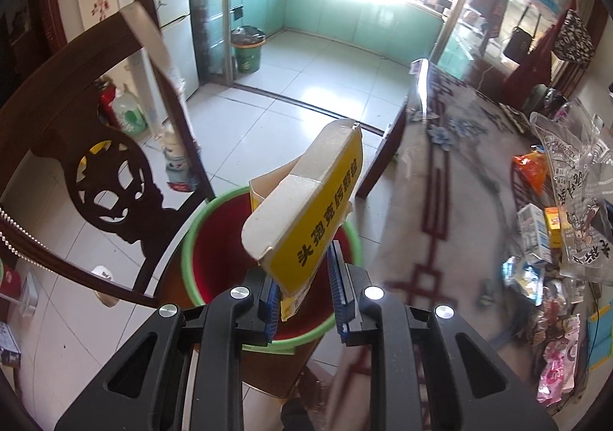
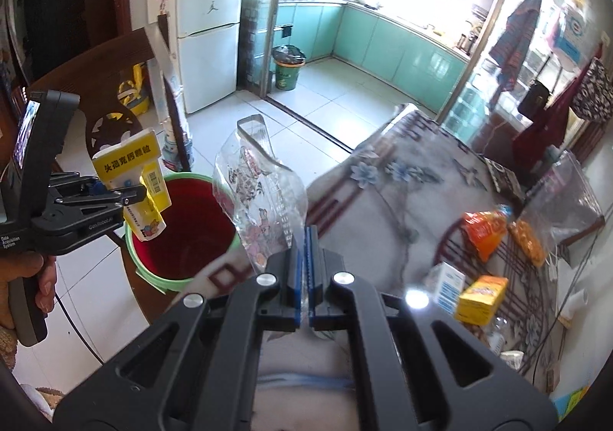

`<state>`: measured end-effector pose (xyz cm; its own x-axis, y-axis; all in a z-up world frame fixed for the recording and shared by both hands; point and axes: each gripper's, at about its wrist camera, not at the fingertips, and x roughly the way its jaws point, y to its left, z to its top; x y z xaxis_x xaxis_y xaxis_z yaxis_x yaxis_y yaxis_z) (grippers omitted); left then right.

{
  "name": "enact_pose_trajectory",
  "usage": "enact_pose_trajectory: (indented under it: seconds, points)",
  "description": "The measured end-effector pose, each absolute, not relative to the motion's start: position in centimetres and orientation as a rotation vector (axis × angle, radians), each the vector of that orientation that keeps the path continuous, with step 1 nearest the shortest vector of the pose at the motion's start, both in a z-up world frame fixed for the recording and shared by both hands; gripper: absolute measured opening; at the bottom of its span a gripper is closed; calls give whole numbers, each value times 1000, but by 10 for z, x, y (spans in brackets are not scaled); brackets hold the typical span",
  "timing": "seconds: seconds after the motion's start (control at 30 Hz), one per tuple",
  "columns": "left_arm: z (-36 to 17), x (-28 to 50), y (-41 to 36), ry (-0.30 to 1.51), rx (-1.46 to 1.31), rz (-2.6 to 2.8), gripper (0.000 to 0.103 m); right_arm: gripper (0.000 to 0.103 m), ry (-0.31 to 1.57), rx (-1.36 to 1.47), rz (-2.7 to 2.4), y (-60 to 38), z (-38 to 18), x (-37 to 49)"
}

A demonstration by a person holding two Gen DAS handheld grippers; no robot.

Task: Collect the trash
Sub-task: 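Carry both items over the red bucket and open both grippers, then move both grippers back over the trash pile on the table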

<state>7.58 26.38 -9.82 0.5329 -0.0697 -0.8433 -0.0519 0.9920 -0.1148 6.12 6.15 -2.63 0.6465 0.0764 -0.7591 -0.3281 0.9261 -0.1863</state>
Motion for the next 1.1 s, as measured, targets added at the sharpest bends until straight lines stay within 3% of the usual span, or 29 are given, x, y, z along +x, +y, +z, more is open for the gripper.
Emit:
enact_pose_trajectory:
  seconds: [0.47,0.77,0.83,0.87,0.9,0.97,1.1]
  points:
    - [-142,90,306,1109,-138,19,20,3,1060,-62,481,120,-122,123]
    - [-154,102,313,1137,-134,9,22,4,1101,-59,478,140,-139,129]
    - [-155,104,312,1148,-129,13,26,24,1112,-53,481,139,-141,132]
    - [-156,105,312,1149,-125,24,36,49,1109,-48,467,139,-141,132]
    - [-155,105,312,1143,-128,26,47,57,1090,-41,448,136,-139,131]
    - [-154,104,313,1134,-129,26,54,57,1079,-17,438,131,-135,129]
    - [-151,103,306,1127,-129,8,54,58,1073,5,404,109,-122,118]
